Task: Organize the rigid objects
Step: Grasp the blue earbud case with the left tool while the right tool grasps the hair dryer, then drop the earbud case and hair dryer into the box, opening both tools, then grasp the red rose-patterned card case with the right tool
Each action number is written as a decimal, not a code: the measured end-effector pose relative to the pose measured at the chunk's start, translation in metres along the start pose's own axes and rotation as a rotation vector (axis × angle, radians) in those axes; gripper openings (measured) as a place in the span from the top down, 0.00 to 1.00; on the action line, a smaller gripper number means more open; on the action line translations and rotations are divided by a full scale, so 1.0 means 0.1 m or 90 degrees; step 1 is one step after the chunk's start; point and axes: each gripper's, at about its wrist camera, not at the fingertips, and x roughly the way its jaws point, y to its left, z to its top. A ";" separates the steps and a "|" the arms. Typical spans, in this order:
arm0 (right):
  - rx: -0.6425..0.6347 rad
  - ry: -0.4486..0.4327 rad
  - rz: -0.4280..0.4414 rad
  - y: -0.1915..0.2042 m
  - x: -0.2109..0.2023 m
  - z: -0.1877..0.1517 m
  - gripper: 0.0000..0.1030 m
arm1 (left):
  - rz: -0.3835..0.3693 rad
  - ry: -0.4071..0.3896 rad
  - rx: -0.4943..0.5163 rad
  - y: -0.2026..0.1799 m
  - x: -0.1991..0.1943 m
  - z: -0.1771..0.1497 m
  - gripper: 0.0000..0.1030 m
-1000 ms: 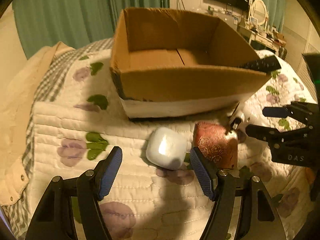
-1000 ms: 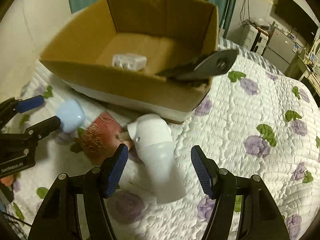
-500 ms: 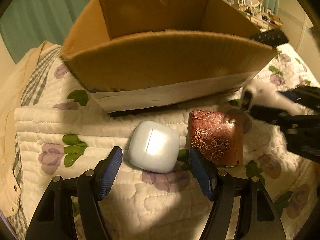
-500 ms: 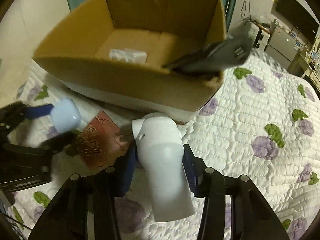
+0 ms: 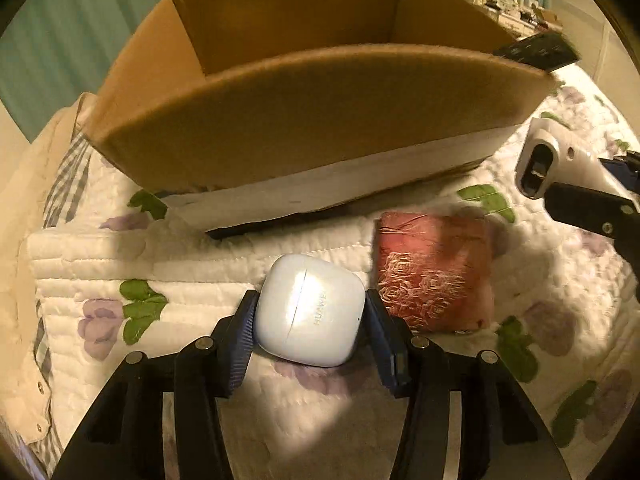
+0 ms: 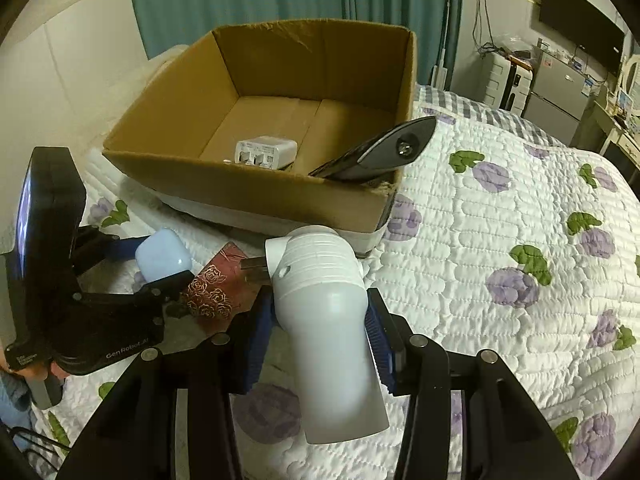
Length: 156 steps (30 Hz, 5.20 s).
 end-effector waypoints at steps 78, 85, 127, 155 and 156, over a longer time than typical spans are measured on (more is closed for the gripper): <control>0.041 -0.167 -0.049 -0.14 -0.33 1.56 0.34 | 0.063 -0.249 -0.118 0.66 -1.09 1.42 0.32; 0.018 -0.228 -0.088 0.09 -1.36 1.40 0.22 | 0.094 -0.325 -0.110 0.63 -1.97 1.19 0.25; -0.008 0.002 -0.041 0.73 0.34 -0.10 0.05 | 0.086 -0.148 -0.190 0.94 -0.46 -0.11 0.21; 0.002 0.039 -0.042 0.74 0.63 -0.32 0.09 | 0.078 -0.126 -0.171 0.88 -0.36 -0.14 0.21; 0.001 0.030 -0.044 0.74 0.56 -0.33 0.09 | 0.079 -0.127 -0.168 0.87 -0.37 -0.14 0.21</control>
